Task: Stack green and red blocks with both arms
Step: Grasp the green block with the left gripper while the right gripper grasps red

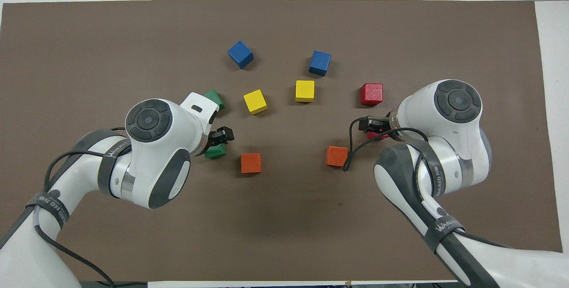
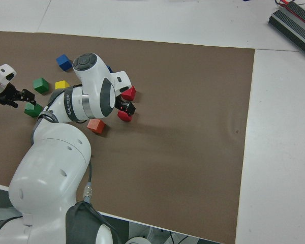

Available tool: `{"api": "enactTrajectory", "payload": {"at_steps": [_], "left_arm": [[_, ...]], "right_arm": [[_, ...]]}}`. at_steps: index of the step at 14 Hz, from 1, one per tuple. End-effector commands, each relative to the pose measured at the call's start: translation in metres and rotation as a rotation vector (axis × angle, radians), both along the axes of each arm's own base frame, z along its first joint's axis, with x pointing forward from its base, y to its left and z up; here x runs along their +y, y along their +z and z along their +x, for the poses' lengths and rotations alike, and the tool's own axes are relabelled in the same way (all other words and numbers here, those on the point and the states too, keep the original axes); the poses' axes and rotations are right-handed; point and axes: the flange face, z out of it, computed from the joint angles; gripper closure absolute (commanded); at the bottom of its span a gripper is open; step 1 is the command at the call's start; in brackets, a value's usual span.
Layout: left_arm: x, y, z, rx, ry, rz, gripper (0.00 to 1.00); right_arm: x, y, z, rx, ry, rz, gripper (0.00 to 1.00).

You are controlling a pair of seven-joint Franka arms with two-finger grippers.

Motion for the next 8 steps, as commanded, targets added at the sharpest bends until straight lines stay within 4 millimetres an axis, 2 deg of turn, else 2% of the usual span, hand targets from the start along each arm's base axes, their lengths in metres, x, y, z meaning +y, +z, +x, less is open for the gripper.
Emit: {"api": "enactTrajectory", "payload": {"at_steps": [1,4,7,8], "left_arm": [[-0.001,-0.018,-0.006,-0.007,0.039,-0.006,0.00],[-0.017,-0.039,-0.008,-0.006,0.073,-0.003,0.00],[-0.017,-0.039,-0.010,0.003,0.076,0.001,0.00],[-0.015,-0.040,-0.009,0.003,0.079,0.001,0.13]], "right_arm": [[0.008,-0.013,-0.002,-0.021,0.005,0.013,0.00],[0.009,-0.021,-0.003,-0.019,0.028,0.012,0.00],[0.006,-0.033,-0.005,-0.021,0.055,0.011,0.00],[0.005,-0.035,-0.006,-0.027,0.053,0.014,0.00]]}}
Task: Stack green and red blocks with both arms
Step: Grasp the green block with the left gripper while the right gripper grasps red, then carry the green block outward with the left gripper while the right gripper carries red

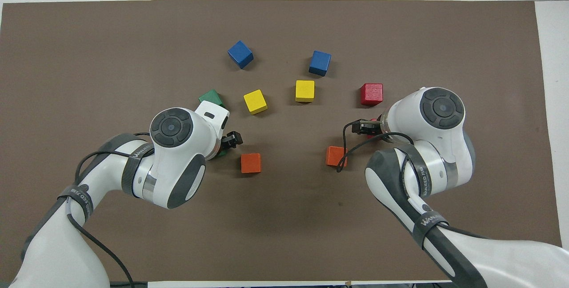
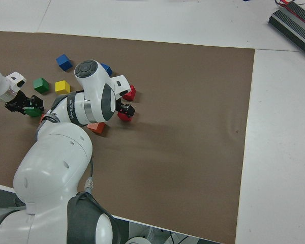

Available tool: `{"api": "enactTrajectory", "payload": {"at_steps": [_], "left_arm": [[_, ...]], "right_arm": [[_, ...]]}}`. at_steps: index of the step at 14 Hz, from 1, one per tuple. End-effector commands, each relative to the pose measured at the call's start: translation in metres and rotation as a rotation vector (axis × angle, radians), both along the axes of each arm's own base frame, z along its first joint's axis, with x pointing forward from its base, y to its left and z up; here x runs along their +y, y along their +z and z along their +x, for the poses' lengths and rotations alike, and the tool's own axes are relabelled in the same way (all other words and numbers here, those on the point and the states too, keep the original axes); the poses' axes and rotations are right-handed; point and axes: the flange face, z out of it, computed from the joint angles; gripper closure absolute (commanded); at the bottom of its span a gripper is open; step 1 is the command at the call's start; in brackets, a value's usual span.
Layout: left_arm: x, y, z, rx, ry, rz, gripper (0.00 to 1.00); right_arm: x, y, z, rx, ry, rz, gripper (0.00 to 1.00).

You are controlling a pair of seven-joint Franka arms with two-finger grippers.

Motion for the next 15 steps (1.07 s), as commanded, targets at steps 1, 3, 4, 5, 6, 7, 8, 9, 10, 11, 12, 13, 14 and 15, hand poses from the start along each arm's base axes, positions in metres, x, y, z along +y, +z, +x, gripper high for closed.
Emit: {"api": "enactTrajectory", "payload": {"at_steps": [1,3,4,5,6,7,8,9,10,11,12,13,14,15], "left_arm": [[0.003,0.000,0.000,-0.011,0.023,-0.009,0.31],[0.006,-0.001,0.001,0.002,0.018,-0.002,0.95],[0.009,0.004,0.006,0.009,0.022,0.001,1.00],[0.009,0.014,0.013,0.015,0.018,0.004,1.00],[0.021,0.024,0.023,0.042,-0.008,0.014,1.00],[0.041,0.038,0.035,0.063,-0.051,0.012,1.00],[0.063,0.050,0.047,0.078,-0.091,0.007,1.00],[0.081,0.058,0.057,0.081,-0.124,-0.001,1.00],[0.103,0.059,0.066,0.078,-0.147,-0.008,1.00],[0.117,0.059,0.071,0.070,-0.183,-0.015,1.00],[0.134,0.060,0.077,0.061,-0.222,-0.022,1.00],[0.157,0.061,0.084,0.048,-0.238,-0.027,1.00],[0.177,0.061,0.089,0.039,-0.257,-0.031,1.00],[0.196,0.062,0.093,0.025,-0.297,-0.035,1.00]], "right_arm": [[-0.005,-0.009,-0.004,-0.027,0.018,0.013,0.00],[-0.011,-0.012,-0.005,-0.029,0.043,0.013,0.00],[-0.013,-0.013,-0.005,-0.027,0.047,0.013,0.00],[-0.016,-0.015,-0.006,-0.023,0.044,0.011,0.00],[-0.017,-0.018,-0.007,-0.017,0.046,0.010,0.04],[-0.016,-0.019,-0.007,-0.026,0.048,0.011,0.12],[-0.016,-0.018,-0.006,-0.038,0.053,0.014,0.19],[-0.017,-0.019,-0.006,-0.037,0.051,0.014,0.42],[-0.019,-0.018,-0.004,-0.039,0.051,0.013,0.75],[-0.026,-0.019,-0.003,-0.033,0.039,0.011,1.00],[-0.033,-0.018,0.000,-0.030,0.025,0.011,1.00],[-0.044,-0.014,0.008,-0.034,0.006,0.011,1.00],[-0.059,-0.002,0.020,-0.034,-0.003,0.010,1.00],[-0.073,0.017,0.032,-0.016,0.016,0.008,1.00]]}}
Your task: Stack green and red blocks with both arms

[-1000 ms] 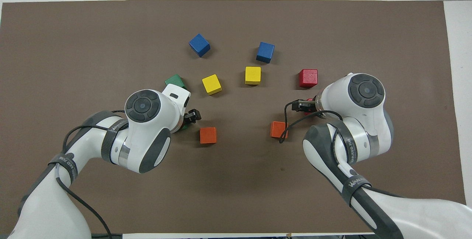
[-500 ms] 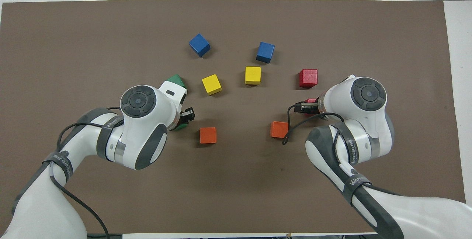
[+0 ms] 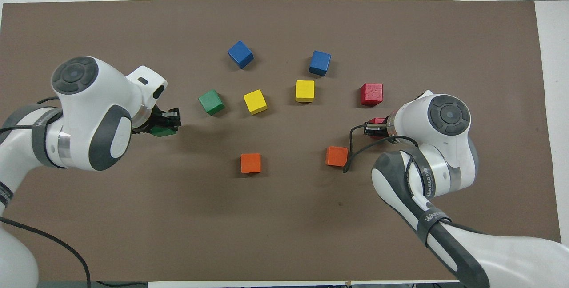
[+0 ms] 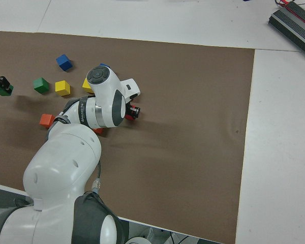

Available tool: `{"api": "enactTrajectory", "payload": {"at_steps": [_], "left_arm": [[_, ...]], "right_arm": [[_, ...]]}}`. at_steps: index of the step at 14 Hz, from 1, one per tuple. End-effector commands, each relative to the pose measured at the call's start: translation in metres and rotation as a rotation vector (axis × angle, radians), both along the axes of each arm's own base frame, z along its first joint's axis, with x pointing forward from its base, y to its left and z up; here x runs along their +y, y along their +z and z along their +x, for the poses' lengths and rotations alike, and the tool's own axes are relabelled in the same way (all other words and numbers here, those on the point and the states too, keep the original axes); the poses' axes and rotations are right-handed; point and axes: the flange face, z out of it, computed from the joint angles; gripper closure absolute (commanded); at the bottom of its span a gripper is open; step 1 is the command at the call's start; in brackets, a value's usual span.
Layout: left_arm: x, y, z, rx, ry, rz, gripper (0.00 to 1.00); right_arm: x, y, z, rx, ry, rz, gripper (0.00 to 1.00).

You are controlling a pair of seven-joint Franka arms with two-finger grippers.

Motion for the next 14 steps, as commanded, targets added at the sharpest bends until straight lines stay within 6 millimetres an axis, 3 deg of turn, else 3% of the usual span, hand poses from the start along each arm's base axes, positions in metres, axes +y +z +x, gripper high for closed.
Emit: {"api": "enactTrajectory", "payload": {"at_steps": [1,3,4,7,9,12,14], "left_arm": [[0.044,0.004,0.012,-0.035,-0.085,-0.018,1.00],[0.066,0.004,0.015,-0.044,-0.074,-0.017,1.00],[0.070,0.004,0.015,-0.046,-0.073,-0.014,1.00],[0.088,-0.001,0.021,-0.075,-0.087,0.007,1.00],[0.097,-0.012,0.025,-0.081,-0.090,0.020,1.00],[0.127,-0.032,0.024,-0.064,-0.143,0.047,1.00],[0.126,-0.034,0.023,-0.058,-0.145,0.046,1.00]], "right_arm": [[-0.047,0.048,0.038,0.018,0.055,0.004,1.00],[-0.111,0.071,0.054,0.007,0.129,0.002,1.00],[-0.137,0.067,0.056,-0.001,0.165,0.000,1.00],[-0.176,0.063,0.052,-0.010,0.243,-0.007,1.00],[-0.181,0.058,0.050,-0.002,0.286,-0.006,1.00],[-0.179,0.044,0.042,0.024,0.283,0.001,1.00],[-0.179,0.034,0.040,0.018,0.279,-0.001,1.00]]}}
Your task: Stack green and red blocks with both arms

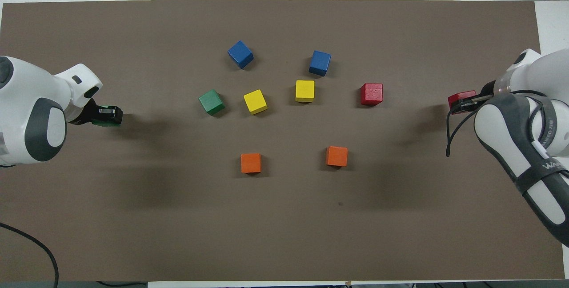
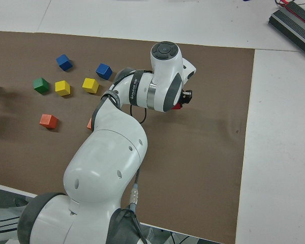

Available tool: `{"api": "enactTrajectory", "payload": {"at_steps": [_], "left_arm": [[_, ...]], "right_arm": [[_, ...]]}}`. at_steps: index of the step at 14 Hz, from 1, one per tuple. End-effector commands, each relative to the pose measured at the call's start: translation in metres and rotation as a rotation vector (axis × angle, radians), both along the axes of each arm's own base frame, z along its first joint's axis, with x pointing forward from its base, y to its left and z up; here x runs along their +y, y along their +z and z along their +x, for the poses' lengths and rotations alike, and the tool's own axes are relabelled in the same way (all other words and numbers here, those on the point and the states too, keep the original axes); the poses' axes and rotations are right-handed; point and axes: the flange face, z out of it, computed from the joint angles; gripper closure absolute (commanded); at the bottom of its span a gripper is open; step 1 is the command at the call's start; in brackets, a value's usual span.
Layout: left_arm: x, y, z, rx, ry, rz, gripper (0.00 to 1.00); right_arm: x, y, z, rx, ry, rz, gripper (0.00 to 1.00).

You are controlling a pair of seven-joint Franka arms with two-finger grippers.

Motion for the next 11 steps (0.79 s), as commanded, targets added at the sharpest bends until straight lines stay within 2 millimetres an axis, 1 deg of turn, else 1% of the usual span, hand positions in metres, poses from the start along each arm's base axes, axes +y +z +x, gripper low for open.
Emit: {"api": "enactTrajectory", "payload": {"at_steps": [1,3,4,5,7,11], "left_arm": [[-0.002,-0.002,0.002,-0.010,-0.027,0.011,1.00],[-0.003,-0.003,0.002,-0.010,-0.021,0.006,1.00],[-0.001,-0.003,0.002,-0.012,-0.009,0.004,1.00],[-0.001,-0.003,0.002,-0.011,0.004,0.003,1.00],[-0.003,-0.006,0.000,-0.006,0.050,0.005,1.00],[-0.011,-0.011,-0.003,0.003,0.152,-0.001,1.00]], "right_arm": [[0.001,-0.011,-0.004,-0.022,0.007,0.005,1.00],[0.003,-0.015,-0.004,-0.015,-0.021,0.005,1.00],[0.002,-0.020,-0.004,-0.009,-0.038,0.006,1.00],[0.000,-0.021,-0.004,-0.009,-0.058,0.006,1.00],[-0.002,-0.022,-0.005,-0.005,-0.072,0.005,1.00],[0.002,-0.028,-0.007,0.001,-0.093,0.004,1.00]]}}
